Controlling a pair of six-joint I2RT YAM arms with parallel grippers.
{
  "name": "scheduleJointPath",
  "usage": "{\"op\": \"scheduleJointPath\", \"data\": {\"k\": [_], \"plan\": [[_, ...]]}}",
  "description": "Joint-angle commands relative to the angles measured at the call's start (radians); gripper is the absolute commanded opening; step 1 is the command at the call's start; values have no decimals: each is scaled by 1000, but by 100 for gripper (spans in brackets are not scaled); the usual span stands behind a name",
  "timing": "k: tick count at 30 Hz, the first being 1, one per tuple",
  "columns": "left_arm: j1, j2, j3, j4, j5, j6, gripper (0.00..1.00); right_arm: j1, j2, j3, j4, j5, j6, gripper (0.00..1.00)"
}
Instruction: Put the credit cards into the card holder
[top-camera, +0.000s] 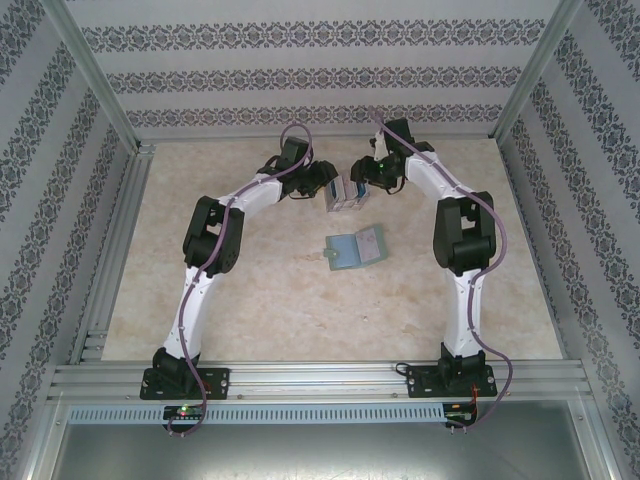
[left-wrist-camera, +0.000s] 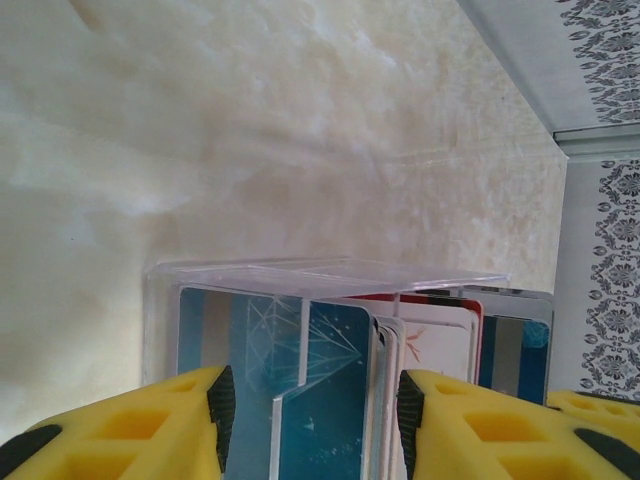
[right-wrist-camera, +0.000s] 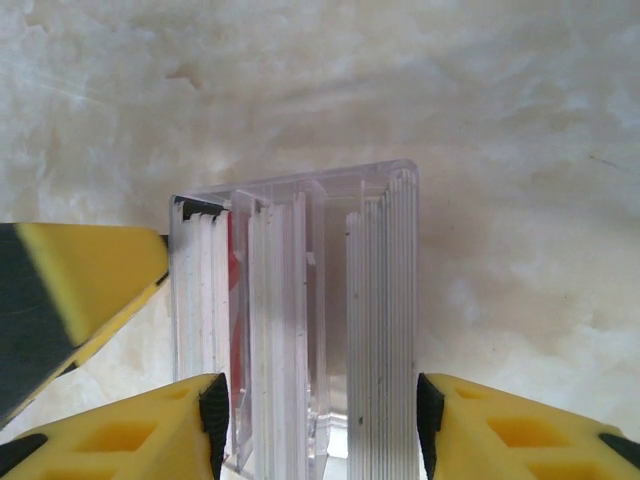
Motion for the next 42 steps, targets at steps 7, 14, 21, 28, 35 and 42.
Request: {"op": "scheduleJointPath", "data": {"k": [7, 14, 21, 28, 35, 42], "plan": [[-6, 15, 4, 28, 15, -17, 48, 13, -42, 10, -17, -5, -14, 54], [-5, 13, 5, 33, 15, -18, 48, 13, -46, 6, -9, -27, -6, 53], [-7, 11, 4, 26, 13, -16, 48, 13, -58, 4, -2, -41, 1, 50], [-5, 12, 6, 28, 16, -14, 48, 8, -54, 1, -9, -38, -2, 43], [-6, 11, 6, 28, 15, -15, 48, 5, -56, 3, -7, -47, -1, 33], [-5, 11, 10, 31, 16, -14, 48, 1, -51, 9, -12, -39, -1, 30]]}}
